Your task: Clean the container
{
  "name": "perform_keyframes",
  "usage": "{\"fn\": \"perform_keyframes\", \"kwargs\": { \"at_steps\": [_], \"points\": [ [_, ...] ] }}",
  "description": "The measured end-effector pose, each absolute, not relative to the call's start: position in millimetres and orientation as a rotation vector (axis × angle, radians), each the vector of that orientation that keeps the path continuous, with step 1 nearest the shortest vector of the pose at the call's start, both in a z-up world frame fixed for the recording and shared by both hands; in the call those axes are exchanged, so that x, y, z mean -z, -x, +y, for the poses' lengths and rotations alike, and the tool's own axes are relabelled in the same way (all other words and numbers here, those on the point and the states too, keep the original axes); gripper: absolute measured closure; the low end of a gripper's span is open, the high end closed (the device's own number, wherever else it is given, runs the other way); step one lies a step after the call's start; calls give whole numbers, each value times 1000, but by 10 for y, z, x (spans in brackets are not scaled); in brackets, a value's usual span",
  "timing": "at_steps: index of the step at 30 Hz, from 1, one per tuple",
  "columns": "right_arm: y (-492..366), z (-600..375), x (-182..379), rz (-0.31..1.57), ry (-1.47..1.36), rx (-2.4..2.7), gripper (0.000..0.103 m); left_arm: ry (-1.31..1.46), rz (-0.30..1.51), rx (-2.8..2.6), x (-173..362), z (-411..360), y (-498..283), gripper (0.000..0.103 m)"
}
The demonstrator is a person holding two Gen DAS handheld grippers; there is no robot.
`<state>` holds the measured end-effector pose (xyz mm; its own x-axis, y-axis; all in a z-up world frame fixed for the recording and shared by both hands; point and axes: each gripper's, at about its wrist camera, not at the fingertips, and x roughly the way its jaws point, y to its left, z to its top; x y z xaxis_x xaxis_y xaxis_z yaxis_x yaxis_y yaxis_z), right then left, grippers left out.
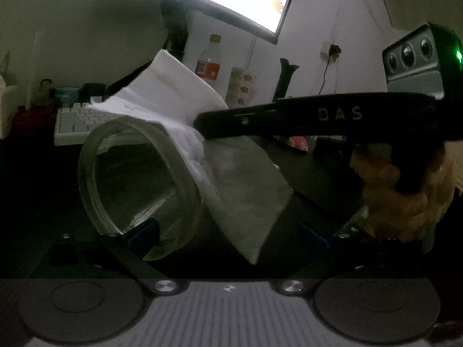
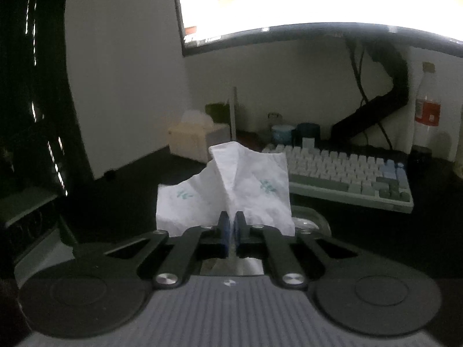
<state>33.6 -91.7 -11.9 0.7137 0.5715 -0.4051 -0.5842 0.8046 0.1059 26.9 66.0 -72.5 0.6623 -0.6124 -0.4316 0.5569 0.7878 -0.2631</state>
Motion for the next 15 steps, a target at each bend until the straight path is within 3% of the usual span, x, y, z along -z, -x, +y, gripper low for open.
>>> {"fn": "perform_keyframes", "kwargs": {
  "at_steps": [10, 15],
  "points": [
    [-501, -1161, 117, 497, -181, -639, 97, 180, 550, 672, 738, 756, -327, 0],
    [-507, -1018, 27, 468, 23, -594, 96, 113, 541, 666, 733, 647, -281, 0]
  ]
}}
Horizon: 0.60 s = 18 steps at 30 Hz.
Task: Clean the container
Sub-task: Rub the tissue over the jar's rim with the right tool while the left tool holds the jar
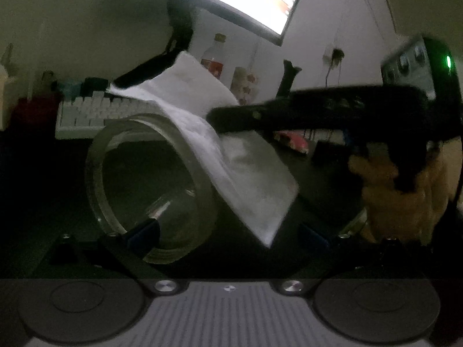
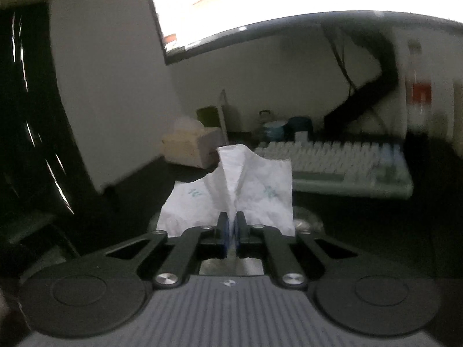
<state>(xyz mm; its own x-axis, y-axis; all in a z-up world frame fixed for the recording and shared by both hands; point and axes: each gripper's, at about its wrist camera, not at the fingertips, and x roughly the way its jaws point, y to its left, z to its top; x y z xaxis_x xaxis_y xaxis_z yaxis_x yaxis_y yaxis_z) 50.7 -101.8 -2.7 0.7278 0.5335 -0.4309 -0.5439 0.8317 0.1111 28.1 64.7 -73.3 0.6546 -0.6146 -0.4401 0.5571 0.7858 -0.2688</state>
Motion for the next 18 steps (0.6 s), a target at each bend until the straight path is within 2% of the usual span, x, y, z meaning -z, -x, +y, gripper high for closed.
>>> {"fn": "perform_keyframes", "kwargs": {
  "at_steps": [10, 18],
  "points": [
    [-295, -676, -95, 472, 241, -697, 97, 96, 548, 691, 721, 582, -243, 0],
    [-639, -891, -60, 525, 190, -512, 97, 90, 551, 698, 716, 572, -223, 0]
  ]
}}
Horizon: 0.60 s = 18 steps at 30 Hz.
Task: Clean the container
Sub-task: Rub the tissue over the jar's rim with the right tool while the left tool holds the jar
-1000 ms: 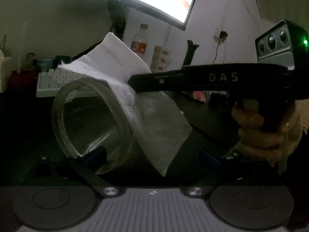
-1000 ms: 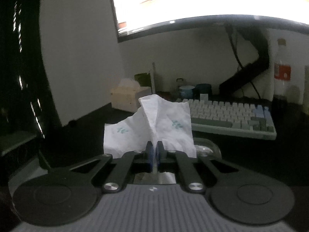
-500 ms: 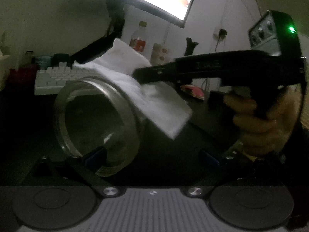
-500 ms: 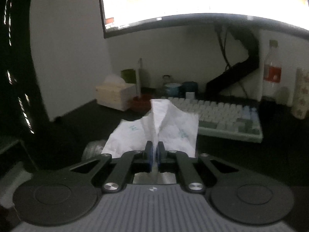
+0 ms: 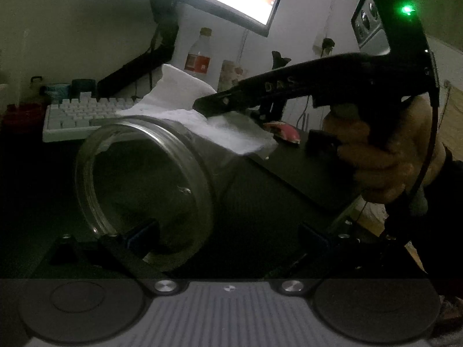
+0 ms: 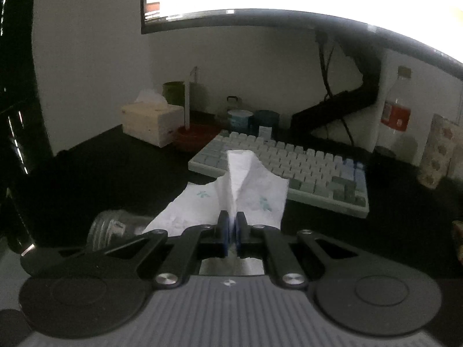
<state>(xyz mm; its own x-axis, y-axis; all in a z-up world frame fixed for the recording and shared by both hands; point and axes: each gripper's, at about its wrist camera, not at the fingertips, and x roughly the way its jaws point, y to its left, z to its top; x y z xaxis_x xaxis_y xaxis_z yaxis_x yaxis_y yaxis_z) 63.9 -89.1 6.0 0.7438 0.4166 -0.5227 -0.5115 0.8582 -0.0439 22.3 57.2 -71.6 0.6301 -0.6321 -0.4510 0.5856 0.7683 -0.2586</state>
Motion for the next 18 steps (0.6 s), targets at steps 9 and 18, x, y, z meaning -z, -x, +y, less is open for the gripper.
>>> {"fn": "perform_keyframes", "kwargs": {
  "at_steps": [9, 18],
  "points": [
    [-332, -734, -119, 502, 259, -664, 97, 93, 551, 711, 712, 578, -195, 0],
    [-289, -856, -72, 464, 246, -623, 97, 93, 551, 711, 704, 550, -204, 0]
  ]
}}
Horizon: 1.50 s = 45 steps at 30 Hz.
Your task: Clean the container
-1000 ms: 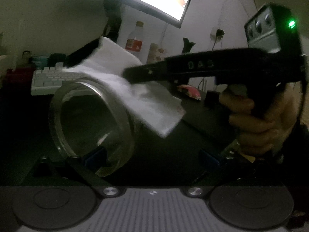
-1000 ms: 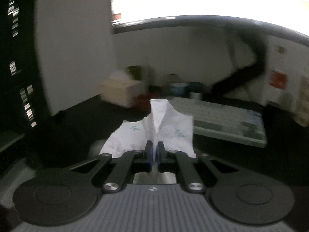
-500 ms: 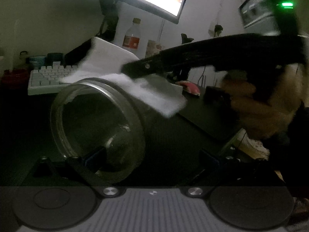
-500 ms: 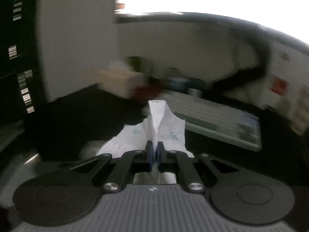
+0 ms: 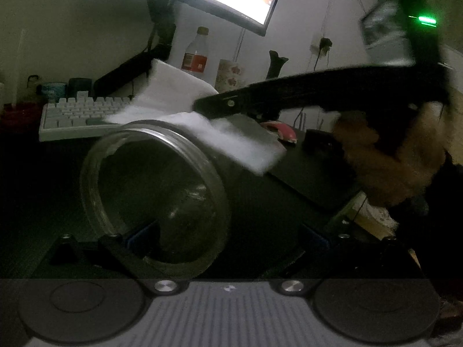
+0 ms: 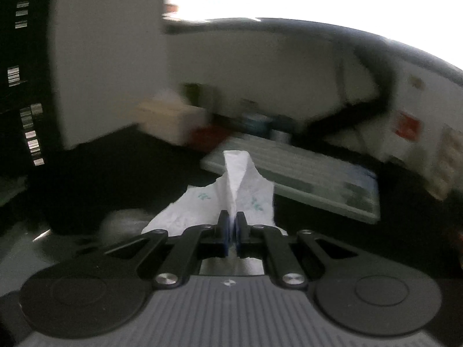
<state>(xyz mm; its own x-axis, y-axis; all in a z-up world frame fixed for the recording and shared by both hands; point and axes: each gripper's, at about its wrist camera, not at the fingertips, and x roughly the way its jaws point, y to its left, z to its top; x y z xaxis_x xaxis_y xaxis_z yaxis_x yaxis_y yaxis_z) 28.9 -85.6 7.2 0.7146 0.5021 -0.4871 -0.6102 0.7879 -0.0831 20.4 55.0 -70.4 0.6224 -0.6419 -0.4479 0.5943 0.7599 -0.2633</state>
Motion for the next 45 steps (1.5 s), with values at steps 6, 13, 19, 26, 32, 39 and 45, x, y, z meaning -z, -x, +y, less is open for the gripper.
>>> {"fn": "perform_keyframes", "kwargs": {
  "at_steps": [6, 13, 19, 26, 32, 39, 45],
  "points": [
    [-145, -889, -5, 417, 256, -637, 97, 98, 554, 710, 700, 562, -193, 0],
    [-287, -1026, 33, 423, 190, -605, 97, 84, 544, 700, 707, 531, -218, 0],
    [-107, -881, 117, 324, 235, -682, 97, 89, 536, 708, 708, 556, -225, 0],
    [-312, -1102, 186, 346, 75, -524, 95, 106, 510, 688, 732, 573, -262, 1],
    [-237, -1317, 235, 317, -25, -421, 98, 170, 442, 707, 777, 598, -291, 70],
    [-150, -1825, 161, 290, -217, -288, 98, 499, 441, 767, 876, 781, -473, 93],
    [23, -1859, 85, 277, -221, -341, 98, 703, 446, 958, 808, 902, -489, 93]
  ]
}}
